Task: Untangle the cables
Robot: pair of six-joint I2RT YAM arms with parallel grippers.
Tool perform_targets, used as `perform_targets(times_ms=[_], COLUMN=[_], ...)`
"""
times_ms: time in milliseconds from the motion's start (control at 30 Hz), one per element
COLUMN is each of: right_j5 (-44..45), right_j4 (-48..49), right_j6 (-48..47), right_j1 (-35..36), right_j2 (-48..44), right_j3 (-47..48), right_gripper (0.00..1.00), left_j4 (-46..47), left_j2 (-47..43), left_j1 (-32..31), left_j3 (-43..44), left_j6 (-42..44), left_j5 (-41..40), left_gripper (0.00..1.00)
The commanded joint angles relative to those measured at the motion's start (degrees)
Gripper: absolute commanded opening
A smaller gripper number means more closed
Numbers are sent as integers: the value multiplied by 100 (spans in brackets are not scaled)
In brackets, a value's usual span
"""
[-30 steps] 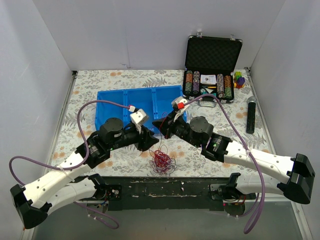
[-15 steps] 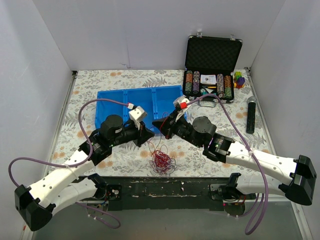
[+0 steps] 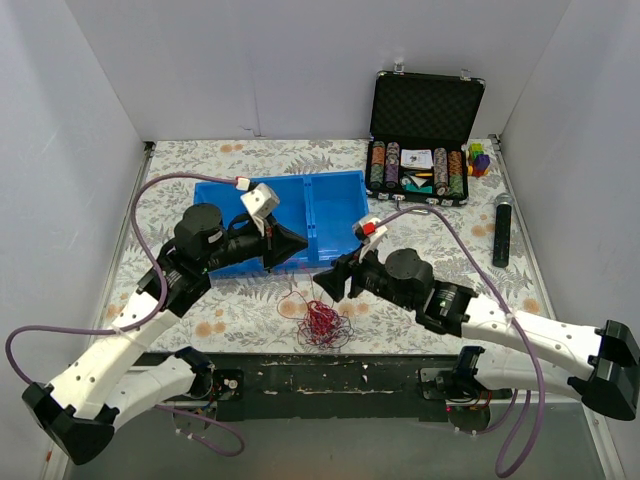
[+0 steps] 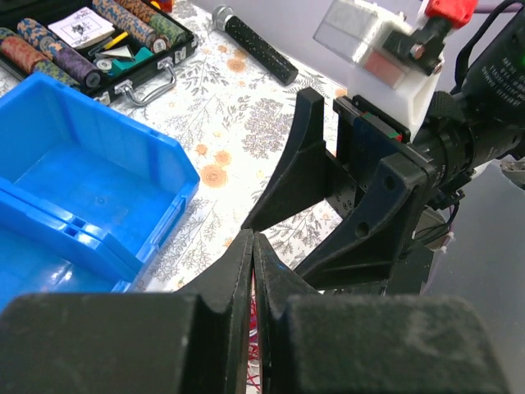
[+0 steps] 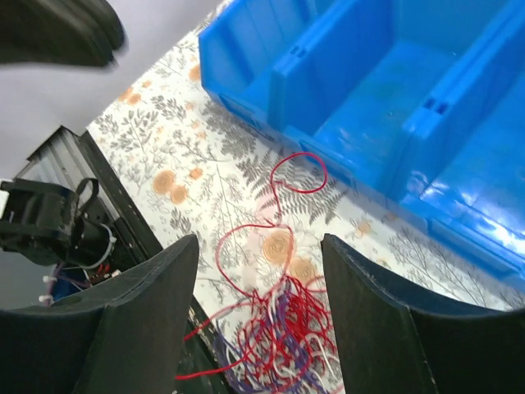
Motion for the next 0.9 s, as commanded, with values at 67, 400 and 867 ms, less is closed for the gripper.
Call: perform_targets(times_ms=[67, 400, 867], right_j5=[224, 30, 127], right_j4=[-474, -316, -351], right_j6=[169, 283, 266], right_j1=[-7, -16, -16], right_j2=[-673, -437, -524], right_j3=[-370, -345, -775], right_gripper=[70, 67, 67], left_j4=[-225, -1156, -2245], left_j2=[-123, -457, -1], left_j1=[90, 90, 98], left_j3=[485, -568, -1756], left_j6=[188, 1470, 3904], left_j5=[-32, 48, 871], left_gripper=[0, 22, 98])
